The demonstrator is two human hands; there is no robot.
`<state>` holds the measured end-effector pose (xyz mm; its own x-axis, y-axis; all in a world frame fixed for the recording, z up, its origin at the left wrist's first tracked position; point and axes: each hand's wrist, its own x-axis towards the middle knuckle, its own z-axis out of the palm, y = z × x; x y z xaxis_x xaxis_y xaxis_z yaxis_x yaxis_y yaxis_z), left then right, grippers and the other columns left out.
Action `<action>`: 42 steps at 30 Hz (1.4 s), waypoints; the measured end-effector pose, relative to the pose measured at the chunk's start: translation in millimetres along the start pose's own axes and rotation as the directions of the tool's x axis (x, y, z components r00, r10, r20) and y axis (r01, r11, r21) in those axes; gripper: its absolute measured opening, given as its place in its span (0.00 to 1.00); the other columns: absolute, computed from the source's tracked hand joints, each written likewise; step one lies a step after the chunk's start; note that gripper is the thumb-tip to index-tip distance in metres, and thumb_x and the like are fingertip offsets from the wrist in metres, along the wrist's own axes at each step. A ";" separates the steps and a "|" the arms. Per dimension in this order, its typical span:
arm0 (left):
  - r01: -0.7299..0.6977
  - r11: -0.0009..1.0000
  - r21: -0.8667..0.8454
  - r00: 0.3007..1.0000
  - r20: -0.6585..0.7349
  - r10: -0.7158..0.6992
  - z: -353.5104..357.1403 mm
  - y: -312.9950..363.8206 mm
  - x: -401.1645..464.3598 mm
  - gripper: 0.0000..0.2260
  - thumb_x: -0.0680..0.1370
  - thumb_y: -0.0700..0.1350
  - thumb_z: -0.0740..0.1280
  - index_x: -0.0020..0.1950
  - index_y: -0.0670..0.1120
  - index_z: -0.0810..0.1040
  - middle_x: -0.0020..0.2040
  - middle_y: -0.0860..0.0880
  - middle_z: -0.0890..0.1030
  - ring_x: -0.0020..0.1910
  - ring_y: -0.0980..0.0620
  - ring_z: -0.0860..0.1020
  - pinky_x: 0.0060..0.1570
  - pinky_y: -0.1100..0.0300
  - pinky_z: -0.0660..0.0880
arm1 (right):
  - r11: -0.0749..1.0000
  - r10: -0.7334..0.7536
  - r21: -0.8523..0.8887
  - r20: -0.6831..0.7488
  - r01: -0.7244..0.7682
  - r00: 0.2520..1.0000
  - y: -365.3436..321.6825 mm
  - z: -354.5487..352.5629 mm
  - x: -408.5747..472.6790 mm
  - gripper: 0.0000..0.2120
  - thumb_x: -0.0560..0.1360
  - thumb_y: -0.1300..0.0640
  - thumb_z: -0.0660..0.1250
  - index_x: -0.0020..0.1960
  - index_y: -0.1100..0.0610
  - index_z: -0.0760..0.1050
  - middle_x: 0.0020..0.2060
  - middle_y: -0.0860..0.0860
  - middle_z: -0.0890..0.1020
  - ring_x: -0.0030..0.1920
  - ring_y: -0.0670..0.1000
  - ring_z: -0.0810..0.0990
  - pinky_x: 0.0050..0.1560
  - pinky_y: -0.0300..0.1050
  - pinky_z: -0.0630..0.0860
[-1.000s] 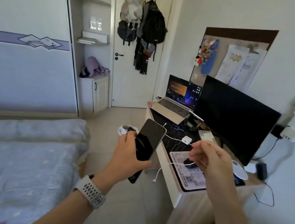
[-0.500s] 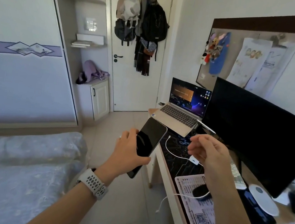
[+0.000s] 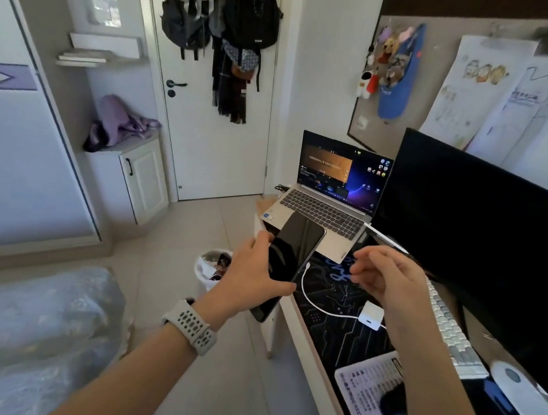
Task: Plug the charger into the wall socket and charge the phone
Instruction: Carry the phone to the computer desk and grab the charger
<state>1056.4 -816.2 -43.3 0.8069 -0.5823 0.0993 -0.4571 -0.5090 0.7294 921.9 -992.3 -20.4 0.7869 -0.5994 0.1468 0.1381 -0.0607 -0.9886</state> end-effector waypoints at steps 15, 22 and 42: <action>-0.153 0.971 0.186 0.877 0.478 0.047 81.8 -46.4 198.9 0.32 0.66 0.52 0.76 0.63 0.47 0.63 0.59 0.45 0.68 0.58 0.43 0.70 0.60 0.45 0.71 | 0.882 0.280 -0.312 -0.255 -0.353 0.925 92.1 -40.4 111.2 0.13 0.78 0.63 0.63 0.43 0.50 0.82 0.38 0.50 0.86 0.40 0.48 0.84 0.45 0.39 0.77; -0.176 0.955 0.238 0.806 0.591 0.001 151.7 -45.3 269.8 0.30 0.67 0.54 0.76 0.60 0.47 0.63 0.55 0.48 0.66 0.58 0.43 0.69 0.55 0.50 0.70 | 0.733 0.357 -0.471 -0.348 -0.491 0.867 132.8 -73.4 163.8 0.07 0.78 0.59 0.66 0.48 0.50 0.81 0.45 0.51 0.84 0.46 0.49 0.82 0.46 0.43 0.76; -0.478 0.823 0.307 0.519 0.855 -0.018 290.5 -61.4 340.2 0.44 0.70 0.53 0.73 0.76 0.43 0.51 0.75 0.39 0.57 0.73 0.35 0.57 0.68 0.38 0.63 | 0.426 0.426 -0.560 -0.569 -0.711 0.704 196.6 -93.5 212.4 0.14 0.74 0.58 0.66 0.59 0.56 0.77 0.53 0.57 0.79 0.52 0.57 0.79 0.52 0.49 0.76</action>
<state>1250.2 -1167.2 -250.9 0.1070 -0.8347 -0.5402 -0.8767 -0.3355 0.3447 1059.9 -1206.2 -186.8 0.2701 -0.9018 -0.3374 -0.8371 -0.0468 -0.5451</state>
